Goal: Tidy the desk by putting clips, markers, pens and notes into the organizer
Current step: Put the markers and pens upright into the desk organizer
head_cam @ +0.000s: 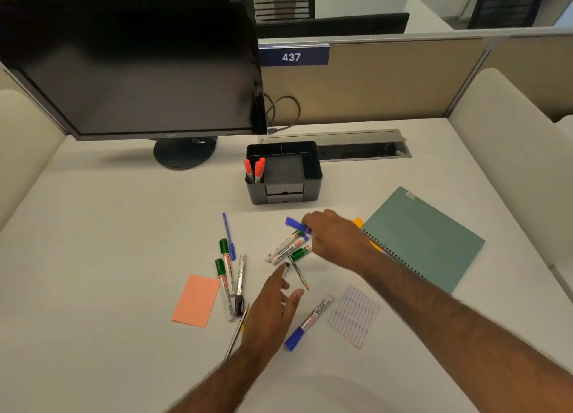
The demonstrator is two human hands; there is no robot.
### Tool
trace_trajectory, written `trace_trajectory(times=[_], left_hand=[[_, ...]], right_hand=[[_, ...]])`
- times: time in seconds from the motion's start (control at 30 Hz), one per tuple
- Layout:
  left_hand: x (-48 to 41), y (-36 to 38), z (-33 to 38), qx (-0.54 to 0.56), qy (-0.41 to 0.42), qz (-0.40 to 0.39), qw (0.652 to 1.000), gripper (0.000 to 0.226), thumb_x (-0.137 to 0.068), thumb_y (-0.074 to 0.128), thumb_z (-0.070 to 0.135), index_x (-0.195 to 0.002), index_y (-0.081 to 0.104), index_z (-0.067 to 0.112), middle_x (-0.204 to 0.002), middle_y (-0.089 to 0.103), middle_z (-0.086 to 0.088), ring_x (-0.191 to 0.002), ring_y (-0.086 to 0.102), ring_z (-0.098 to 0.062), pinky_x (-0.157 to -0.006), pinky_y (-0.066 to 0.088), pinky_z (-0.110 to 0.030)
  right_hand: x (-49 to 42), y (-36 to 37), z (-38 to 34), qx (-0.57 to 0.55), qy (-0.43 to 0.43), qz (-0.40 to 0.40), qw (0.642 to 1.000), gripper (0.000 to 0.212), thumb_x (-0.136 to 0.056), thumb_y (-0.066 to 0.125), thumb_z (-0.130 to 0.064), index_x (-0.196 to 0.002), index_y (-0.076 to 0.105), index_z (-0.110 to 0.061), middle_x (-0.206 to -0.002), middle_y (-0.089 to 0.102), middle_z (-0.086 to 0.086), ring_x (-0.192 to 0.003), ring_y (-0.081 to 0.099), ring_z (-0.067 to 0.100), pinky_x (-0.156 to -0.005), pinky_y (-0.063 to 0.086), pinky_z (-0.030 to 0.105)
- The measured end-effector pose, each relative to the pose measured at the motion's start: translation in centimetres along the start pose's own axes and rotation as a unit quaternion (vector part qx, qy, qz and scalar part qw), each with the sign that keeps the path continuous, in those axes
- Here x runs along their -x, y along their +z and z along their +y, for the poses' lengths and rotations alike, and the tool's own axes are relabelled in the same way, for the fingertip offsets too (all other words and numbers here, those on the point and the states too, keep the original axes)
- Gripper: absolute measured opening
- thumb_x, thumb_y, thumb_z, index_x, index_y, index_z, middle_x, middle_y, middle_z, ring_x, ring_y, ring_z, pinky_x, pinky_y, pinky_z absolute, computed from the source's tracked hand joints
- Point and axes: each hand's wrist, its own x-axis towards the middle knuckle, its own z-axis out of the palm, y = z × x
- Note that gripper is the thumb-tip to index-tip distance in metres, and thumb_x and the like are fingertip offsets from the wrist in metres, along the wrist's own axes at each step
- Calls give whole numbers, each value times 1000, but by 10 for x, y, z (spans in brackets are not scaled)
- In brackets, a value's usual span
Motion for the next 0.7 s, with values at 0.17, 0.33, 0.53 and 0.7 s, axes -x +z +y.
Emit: trace_trajectory(times=[0.17,0.33,0.53,0.7], left_hand=[[14,11,-7,-149,80,-103,980,59,-86,50,69,-133,44,34,-120,49,17,-109,49,-3,-91,46,-24],[14,14,-8,-220,104,-149,958,51,-86,60,52,-127,45,25,-122,43,6,-109,43,-14,-94,46,-35],[13,14,-13,-220,106,-133,961,24,-92,55,31,-112,50,20,-115,45,3,-104,42,-15,-87,43,-31],[14,14,-15,-212,119,-111,964,17,-94,48,26,-109,51,19,-112,45,2,-101,42,-13,-82,39,-28]], right_hand=[[-56,-43,11,-227,104,111,962,20,-87,64,-13,-97,49,-21,-83,58,-2,-70,58,12,-60,47,23],[-129,-75,32,-284,172,231,914,18,-85,68,-13,-91,52,-17,-74,52,-7,-65,50,8,-56,41,19],[-182,-71,58,-274,237,221,906,16,-86,68,-15,-94,54,-17,-85,57,2,-73,55,16,-65,50,26],[-194,-55,69,-287,285,209,891,20,-86,68,-13,-103,58,-10,-94,61,10,-82,61,23,-73,55,33]])
